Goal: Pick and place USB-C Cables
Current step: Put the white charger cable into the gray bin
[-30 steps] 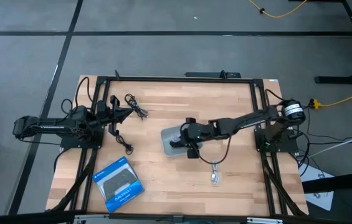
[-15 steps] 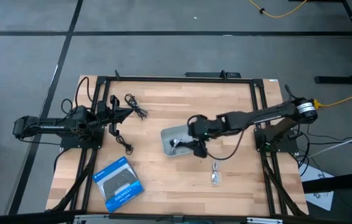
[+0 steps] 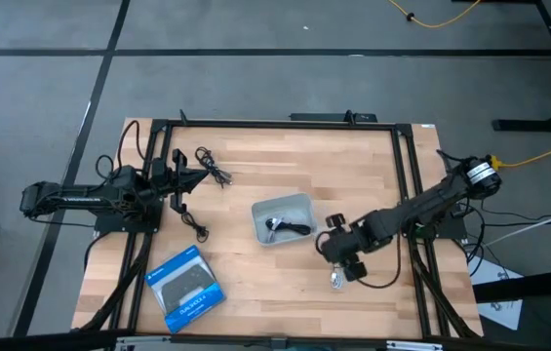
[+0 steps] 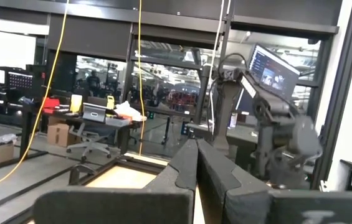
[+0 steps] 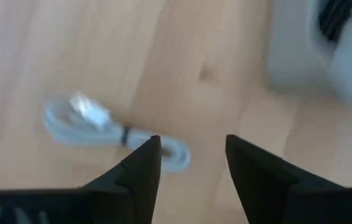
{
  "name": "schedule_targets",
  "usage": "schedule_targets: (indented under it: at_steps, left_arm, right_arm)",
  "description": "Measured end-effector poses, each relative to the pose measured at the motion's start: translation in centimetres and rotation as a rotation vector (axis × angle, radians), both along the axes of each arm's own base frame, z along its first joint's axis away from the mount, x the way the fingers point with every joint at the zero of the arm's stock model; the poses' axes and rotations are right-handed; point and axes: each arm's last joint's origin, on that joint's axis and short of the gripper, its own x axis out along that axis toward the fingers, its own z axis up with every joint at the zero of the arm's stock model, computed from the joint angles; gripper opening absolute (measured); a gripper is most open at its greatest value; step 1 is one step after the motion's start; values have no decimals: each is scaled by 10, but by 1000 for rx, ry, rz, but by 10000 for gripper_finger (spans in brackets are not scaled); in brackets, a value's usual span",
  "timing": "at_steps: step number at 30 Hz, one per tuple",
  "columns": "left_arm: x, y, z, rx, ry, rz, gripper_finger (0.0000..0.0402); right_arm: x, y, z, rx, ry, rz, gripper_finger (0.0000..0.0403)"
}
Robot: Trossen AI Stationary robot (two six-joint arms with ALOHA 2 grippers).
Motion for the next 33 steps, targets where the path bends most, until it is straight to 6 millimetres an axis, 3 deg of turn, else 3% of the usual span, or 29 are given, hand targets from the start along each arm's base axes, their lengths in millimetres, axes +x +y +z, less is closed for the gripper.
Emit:
schedule_targets:
  at_steps: [4,7,14,25,33]
  left_arm:
    - [0,0,0,1,0,1,0]
    - [0,0,0,2,0,1,0]
    - [0,0,0,2,1,1,0]
    - [0,0,0,5,1,2,0]
    - [0,0,0,4,2,2,0]
  right_arm:
    - [-19,4,-24,-14,83,143,171]
    - [-25,8,-35,-42,53,248,164]
    - [-14,21,-26,-90,-118,354,162]
    - [-20,31,-26,-40,-100,486,162]
    - [-16,34,-46,-72,-43,530,162]
